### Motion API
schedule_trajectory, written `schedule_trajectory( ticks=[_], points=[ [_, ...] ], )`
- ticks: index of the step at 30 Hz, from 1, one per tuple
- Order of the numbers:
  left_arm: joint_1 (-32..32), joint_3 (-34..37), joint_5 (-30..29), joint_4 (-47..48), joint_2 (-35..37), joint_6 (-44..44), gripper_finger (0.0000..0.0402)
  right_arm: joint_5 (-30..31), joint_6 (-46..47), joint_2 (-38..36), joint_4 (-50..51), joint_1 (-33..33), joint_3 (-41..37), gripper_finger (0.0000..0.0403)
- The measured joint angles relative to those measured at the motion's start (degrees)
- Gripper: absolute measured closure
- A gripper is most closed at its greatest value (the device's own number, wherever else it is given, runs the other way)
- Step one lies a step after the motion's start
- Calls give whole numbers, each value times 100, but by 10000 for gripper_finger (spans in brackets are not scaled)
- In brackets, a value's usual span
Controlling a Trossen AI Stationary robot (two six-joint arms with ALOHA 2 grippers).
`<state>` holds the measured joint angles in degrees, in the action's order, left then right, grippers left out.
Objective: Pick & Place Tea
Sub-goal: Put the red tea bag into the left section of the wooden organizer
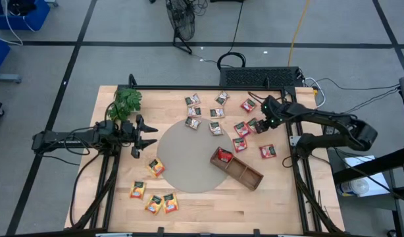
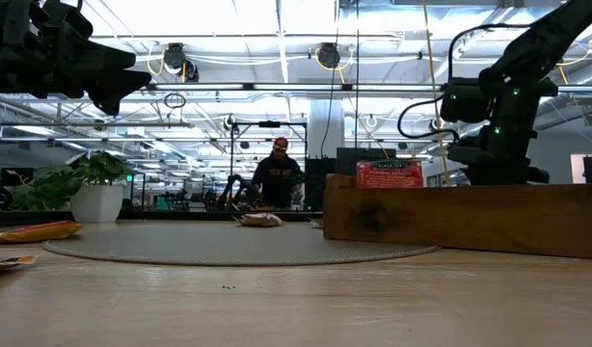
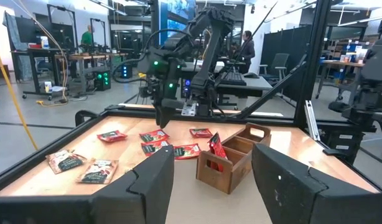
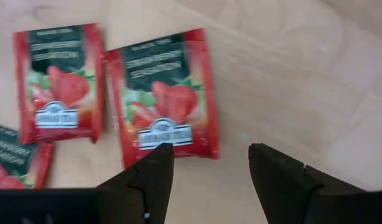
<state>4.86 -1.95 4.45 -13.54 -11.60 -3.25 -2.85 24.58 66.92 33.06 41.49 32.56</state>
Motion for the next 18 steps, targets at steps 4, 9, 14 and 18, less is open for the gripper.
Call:
schedule_trajectory(
  ticks=[4,9,14,18],
  points=[
    [-1,0,0,0,0,0,188,-22,-9,0,-174,121,-58,207],
    [-1,1,0,0,-1,-1,188,-56,-22,7,-325,136,-160,206],
    [0,-1,0,0,0,-2,188,-277,33,9,-342,135,-332,207],
    [0,0,0,0,-1,-2,188,-485,158,-2,-679,168,-478,208]
  ],
)
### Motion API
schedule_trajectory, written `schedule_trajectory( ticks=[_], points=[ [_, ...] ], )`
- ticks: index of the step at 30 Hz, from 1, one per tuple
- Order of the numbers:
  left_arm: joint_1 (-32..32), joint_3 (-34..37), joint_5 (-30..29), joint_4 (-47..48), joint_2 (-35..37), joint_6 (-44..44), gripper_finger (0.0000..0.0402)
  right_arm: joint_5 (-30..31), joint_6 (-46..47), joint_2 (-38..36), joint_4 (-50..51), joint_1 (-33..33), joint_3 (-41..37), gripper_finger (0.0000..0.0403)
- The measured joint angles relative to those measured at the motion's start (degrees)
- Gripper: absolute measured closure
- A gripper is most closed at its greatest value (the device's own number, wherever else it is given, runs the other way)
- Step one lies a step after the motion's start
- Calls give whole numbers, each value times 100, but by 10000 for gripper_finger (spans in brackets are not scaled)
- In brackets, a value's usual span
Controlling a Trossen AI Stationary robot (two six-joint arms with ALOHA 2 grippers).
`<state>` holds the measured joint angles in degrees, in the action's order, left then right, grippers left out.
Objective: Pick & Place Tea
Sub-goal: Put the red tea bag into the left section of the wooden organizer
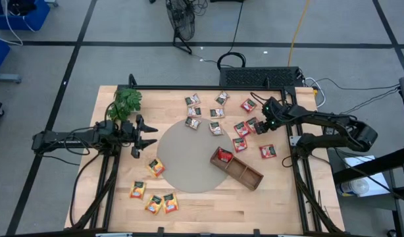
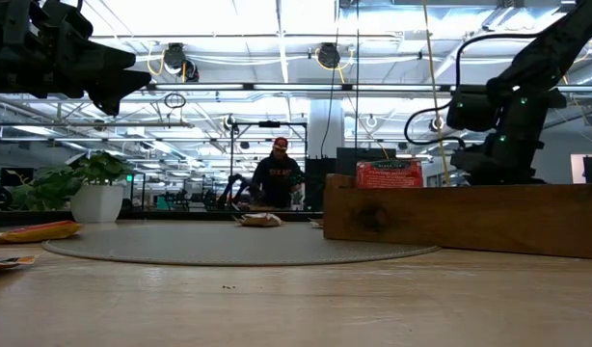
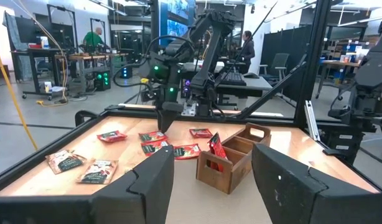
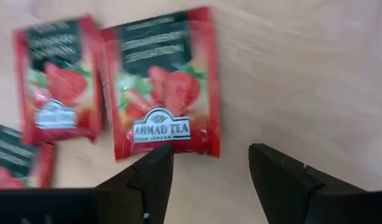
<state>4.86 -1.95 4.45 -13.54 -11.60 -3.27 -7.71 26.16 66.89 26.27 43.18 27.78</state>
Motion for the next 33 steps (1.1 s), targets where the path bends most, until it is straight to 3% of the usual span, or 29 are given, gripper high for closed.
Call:
schedule_trajectory(
  ticks=[8,21,27,33],
  points=[
    [-1,1,0,1,1,1,188,-459,167,18,-647,-2,-115,208],
    [-1,0,0,0,1,1,188,-543,273,100,-793,-15,-116,217],
    [-1,-1,0,0,1,1,188,-577,118,538,-943,-13,-84,262],
    [-1,0,0,0,1,1,188,-583,-242,822,-1301,-14,-91,344]
  ],
)
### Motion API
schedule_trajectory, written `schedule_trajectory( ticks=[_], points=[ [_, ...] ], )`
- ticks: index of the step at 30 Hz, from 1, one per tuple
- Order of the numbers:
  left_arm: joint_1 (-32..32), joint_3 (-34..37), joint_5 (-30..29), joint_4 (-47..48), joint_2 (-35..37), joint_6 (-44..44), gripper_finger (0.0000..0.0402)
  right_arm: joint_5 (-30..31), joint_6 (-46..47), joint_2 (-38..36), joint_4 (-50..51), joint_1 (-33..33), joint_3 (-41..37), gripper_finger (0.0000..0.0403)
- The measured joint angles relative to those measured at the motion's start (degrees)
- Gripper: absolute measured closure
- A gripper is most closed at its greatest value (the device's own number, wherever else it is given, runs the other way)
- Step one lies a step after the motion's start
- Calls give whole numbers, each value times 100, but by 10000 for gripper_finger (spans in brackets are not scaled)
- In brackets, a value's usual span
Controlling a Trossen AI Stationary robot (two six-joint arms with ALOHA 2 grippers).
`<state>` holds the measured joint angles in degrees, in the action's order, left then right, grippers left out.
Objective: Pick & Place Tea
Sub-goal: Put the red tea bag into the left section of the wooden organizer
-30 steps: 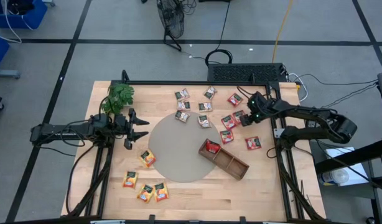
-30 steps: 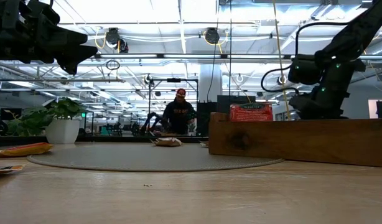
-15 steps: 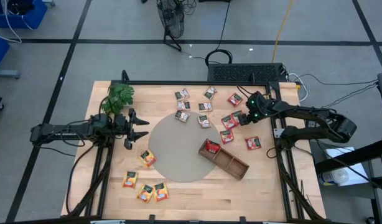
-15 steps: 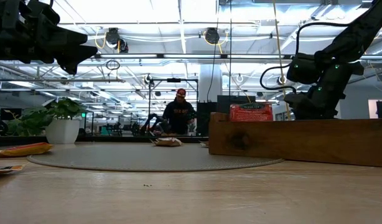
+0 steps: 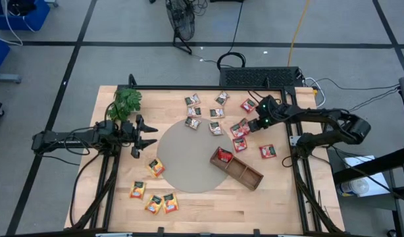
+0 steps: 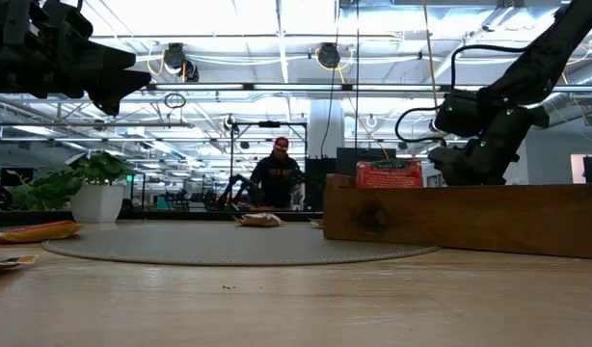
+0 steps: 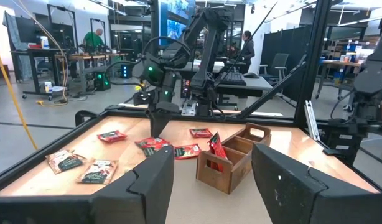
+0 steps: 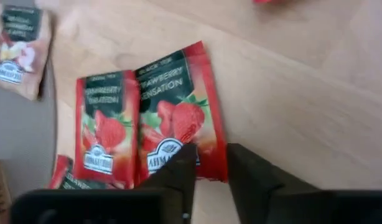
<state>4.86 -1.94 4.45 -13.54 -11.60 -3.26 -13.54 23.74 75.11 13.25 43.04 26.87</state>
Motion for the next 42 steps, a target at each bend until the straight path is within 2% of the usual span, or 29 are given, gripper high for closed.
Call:
schedule_trajectory(
  ticks=[3,6,12,19,25,28,32,36,42],
  points=[
    [0,0,0,0,-2,1,188,-24,-229,4,-97,-2,-11,391],
    [0,1,0,0,0,0,188,16,-374,4,-159,-7,-13,398],
    [1,-1,0,0,0,-1,188,880,-698,-336,-223,-227,-29,402],
    [-1,-1,0,0,0,2,188,1635,-703,-1656,-277,-785,-36,403],
    [1,1,0,-2,-2,0,188,2589,-728,-2752,-669,-1946,-35,403],
    [0,-1,0,-1,-1,0,188,3030,-919,-3019,-1503,-2732,-166,403],
    [1,-1,0,0,0,-1,188,3602,-1456,-2958,-3241,-3722,-733,403],
    [1,-1,0,0,0,0,188,4454,-2071,-2577,-4838,-4441,-1287,403],
    [-1,1,-2,-75,-2,1,188,5638,-2790,-1761,-6236,-5095,-1515,403]
  ],
)
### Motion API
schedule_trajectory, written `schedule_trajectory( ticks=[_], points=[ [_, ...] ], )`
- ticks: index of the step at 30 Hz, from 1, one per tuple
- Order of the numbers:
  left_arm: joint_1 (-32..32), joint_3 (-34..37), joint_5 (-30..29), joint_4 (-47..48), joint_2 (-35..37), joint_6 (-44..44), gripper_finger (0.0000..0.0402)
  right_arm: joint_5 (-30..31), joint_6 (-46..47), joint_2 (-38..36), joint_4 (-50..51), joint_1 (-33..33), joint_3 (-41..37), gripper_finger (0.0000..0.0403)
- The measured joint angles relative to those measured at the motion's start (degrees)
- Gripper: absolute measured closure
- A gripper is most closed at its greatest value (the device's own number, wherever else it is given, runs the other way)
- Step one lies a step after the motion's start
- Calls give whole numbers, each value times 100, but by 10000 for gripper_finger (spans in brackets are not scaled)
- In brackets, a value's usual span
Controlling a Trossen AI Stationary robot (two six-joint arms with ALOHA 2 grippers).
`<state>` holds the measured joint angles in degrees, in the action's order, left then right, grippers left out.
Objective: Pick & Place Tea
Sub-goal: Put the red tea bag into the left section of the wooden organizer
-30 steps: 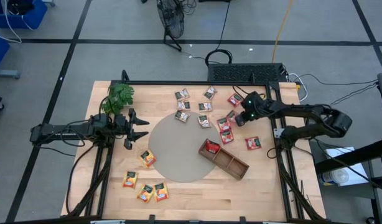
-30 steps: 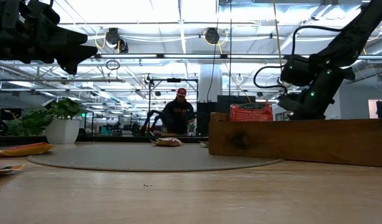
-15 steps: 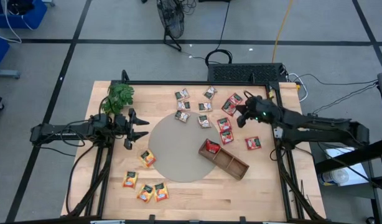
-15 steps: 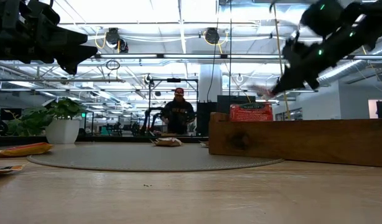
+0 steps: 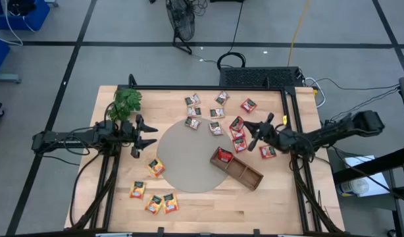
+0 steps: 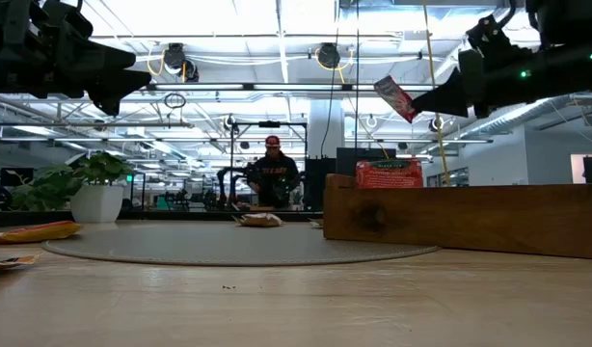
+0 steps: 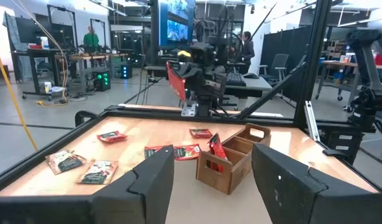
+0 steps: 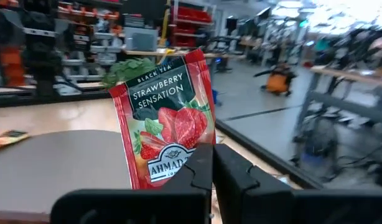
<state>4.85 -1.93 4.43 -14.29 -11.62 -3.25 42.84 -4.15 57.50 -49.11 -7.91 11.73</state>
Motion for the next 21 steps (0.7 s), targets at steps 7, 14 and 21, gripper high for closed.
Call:
schedule_trajectory(
  ticks=[7,14,21],
  points=[
    [0,-2,-36,-1006,2,-1,188,241,-690,1131,-1848,-342,0,403],
    [-5,-2,101,-1285,-40,-465,188,240,-1338,2125,-2784,-351,384,403],
    [6,-21,-2569,-1451,-1063,-1669,188,217,-2144,2798,-2781,-347,1082,403]
  ],
)
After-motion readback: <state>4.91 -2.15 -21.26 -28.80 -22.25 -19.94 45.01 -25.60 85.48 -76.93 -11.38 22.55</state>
